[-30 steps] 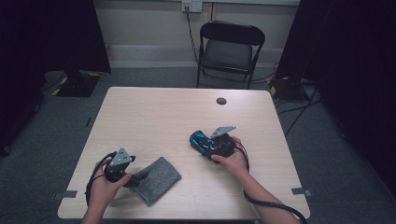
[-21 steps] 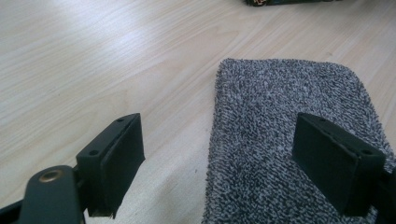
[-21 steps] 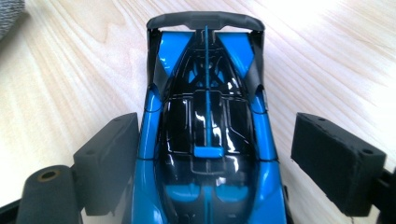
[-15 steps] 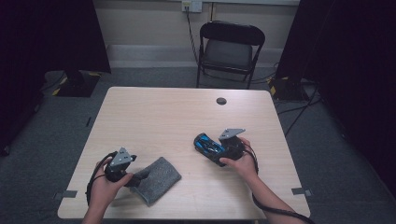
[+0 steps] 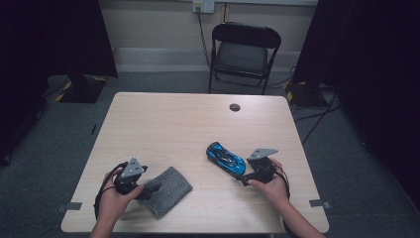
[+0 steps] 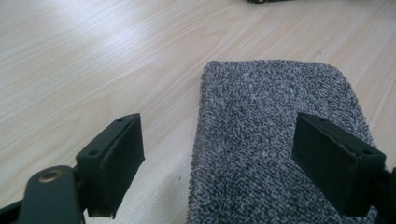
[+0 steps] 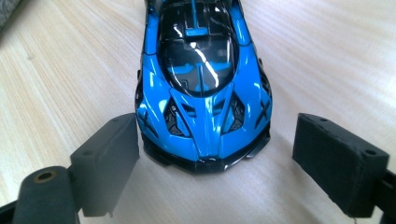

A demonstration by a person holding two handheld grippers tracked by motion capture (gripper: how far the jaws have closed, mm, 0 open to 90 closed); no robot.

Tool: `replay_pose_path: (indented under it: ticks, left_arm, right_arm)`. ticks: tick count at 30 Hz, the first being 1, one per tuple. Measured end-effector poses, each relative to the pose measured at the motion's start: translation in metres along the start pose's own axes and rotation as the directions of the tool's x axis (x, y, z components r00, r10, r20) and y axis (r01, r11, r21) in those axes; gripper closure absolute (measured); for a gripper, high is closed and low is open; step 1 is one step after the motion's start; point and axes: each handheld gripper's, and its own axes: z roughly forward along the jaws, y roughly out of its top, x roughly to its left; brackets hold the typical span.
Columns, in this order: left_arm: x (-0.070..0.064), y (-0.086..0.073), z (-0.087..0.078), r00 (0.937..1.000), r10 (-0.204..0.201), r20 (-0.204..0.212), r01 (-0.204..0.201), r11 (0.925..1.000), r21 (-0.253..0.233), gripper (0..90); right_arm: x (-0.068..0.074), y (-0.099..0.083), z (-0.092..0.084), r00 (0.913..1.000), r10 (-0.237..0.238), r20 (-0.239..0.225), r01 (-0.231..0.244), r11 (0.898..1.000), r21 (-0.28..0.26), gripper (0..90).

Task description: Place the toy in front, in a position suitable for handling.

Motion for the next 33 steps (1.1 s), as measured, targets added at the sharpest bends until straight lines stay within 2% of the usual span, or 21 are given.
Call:
replay_pose_path:
  ticks: [1,2,5,8,13,14,17,19,20,21,25,27,29,33]
  left_arm:
    - [-0.001,0.000,0.000,1.0000,-0.002,-0.001,0.002,1.0000,0.002,16.3]
    - [-0.001,0.000,0.000,1.0000,-0.004,-0.001,0.004,1.0000,0.003,16.3]
    - [-0.001,0.000,0.000,1.0000,-0.004,-0.001,0.004,1.0000,0.003,16.3]
    - [-0.002,-0.001,0.000,1.0000,0.003,-0.004,-0.003,1.0000,0.007,16.3]
    - [-0.005,-0.001,0.002,0.9999,-0.004,0.010,0.003,0.9999,0.011,15.9]
    - [-0.006,-0.001,0.002,0.9999,-0.004,0.010,0.004,0.9999,0.012,15.9]
    - [-0.012,0.003,0.001,1.0000,0.003,0.005,-0.003,0.9999,0.011,15.8]
    - [-0.017,0.006,0.001,0.9998,-0.010,0.015,0.010,0.9999,-0.012,15.7]
    - [-0.022,0.008,0.003,0.9983,-0.044,0.038,0.045,0.9988,-0.019,15.6]
    - [-0.022,0.008,0.003,0.9983,-0.044,0.038,0.045,0.9988,-0.019,15.8]
    - [-0.029,0.010,0.006,0.9990,-0.018,0.042,0.018,0.9998,0.002,15.8]
    - [-0.031,0.010,0.005,0.9984,-0.041,0.038,0.041,0.9991,0.002,15.9]
    - [-0.032,0.007,0.004,0.9985,-0.044,0.032,0.044,0.9990,0.005,17.2]
    - [-0.034,-0.004,0.001,0.9975,-0.064,0.029,0.063,0.9970,0.046,17.7]
  right_arm:
    - [0.001,0.000,0.001,0.9998,-0.018,0.013,0.018,1.000,0.001,13.2]
    - [0.002,0.000,0.004,0.9997,-0.018,0.015,0.018,1.000,-0.019,13.6]
    - [0.002,0.001,0.007,0.9998,-0.020,0.010,0.020,1.000,-0.015,13.8]
    - [0.006,0.002,0.012,0.9977,-0.067,0.010,0.067,0.998,-0.018,13.8]
    - [0.006,0.003,0.014,0.9975,-0.070,-0.002,0.070,0.997,-0.019,16.8]
    - [0.006,0.003,0.013,0.9977,-0.068,0.001,0.068,0.997,-0.029,22.9]
    - [0.006,0.003,0.013,0.9977,-0.067,0.004,0.067,0.997,-0.032,22.8]
    - [0.006,0.003,0.013,0.9977,-0.068,0.005,0.068,0.997,-0.033,22.8]
    - [0.006,0.003,0.013,0.9977,-0.067,0.005,0.068,0.997,-0.033,22.9]
    - [0.006,0.003,0.013,0.9977,-0.067,0.005,0.068,0.997,-0.033,22.9]
    - [0.006,0.003,0.013,0.9977,-0.067,0.005,0.067,0.997,-0.033,22.8]
    - [0.006,0.003,0.013,0.9978,-0.066,0.006,0.066,0.997,-0.033,22.9]
    - [0.006,0.003,0.012,0.9980,-0.063,0.008,0.063,0.997,-0.032,22.8]
    - [0.006,0.003,0.013,0.9980,-0.062,0.008,0.062,0.998,-0.032,22.8]
